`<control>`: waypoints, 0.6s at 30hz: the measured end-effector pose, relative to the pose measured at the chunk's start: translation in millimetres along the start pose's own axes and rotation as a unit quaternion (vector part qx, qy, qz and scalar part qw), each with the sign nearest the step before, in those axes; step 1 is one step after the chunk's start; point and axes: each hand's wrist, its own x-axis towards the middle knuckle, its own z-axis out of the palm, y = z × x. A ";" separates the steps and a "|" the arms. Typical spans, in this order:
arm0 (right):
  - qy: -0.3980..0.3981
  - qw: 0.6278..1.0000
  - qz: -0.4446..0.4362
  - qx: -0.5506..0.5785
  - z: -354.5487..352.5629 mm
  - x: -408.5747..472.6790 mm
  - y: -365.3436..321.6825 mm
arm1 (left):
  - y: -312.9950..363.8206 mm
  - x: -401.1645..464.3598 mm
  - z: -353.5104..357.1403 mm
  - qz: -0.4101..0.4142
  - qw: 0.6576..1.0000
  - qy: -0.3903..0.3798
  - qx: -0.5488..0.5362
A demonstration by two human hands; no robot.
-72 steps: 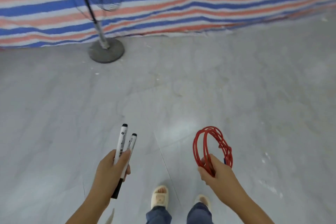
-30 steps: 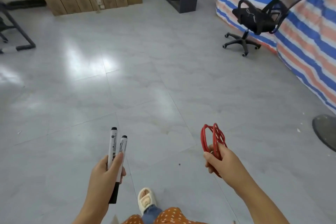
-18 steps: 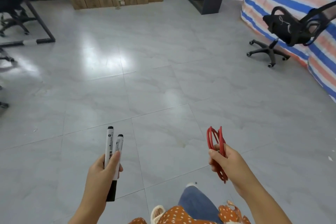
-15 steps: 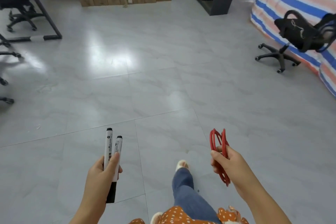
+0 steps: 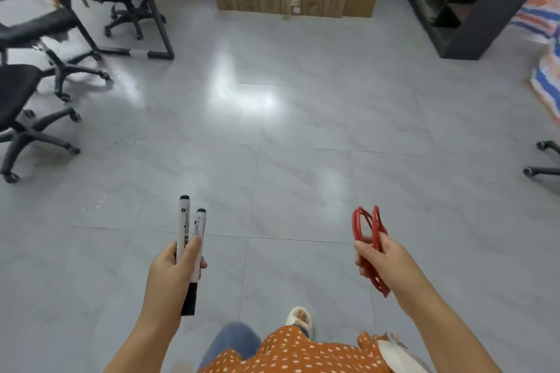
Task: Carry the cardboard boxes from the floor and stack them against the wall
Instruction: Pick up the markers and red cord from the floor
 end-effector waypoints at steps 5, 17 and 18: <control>-0.034 0.999 -0.011 -0.013 8.1 86.0 -64.2 | 26.3 67.6 15.0 -0.014 0.999 0.030 -0.001; -0.018 1.000 -0.024 0.005 98.3 295.3 -220.8 | 145.2 344.5 3.4 0.022 0.999 0.031 0.005; -0.016 0.999 -0.028 0.009 106.2 310.5 -235.5 | 156.7 366.7 2.7 0.026 0.999 0.023 0.009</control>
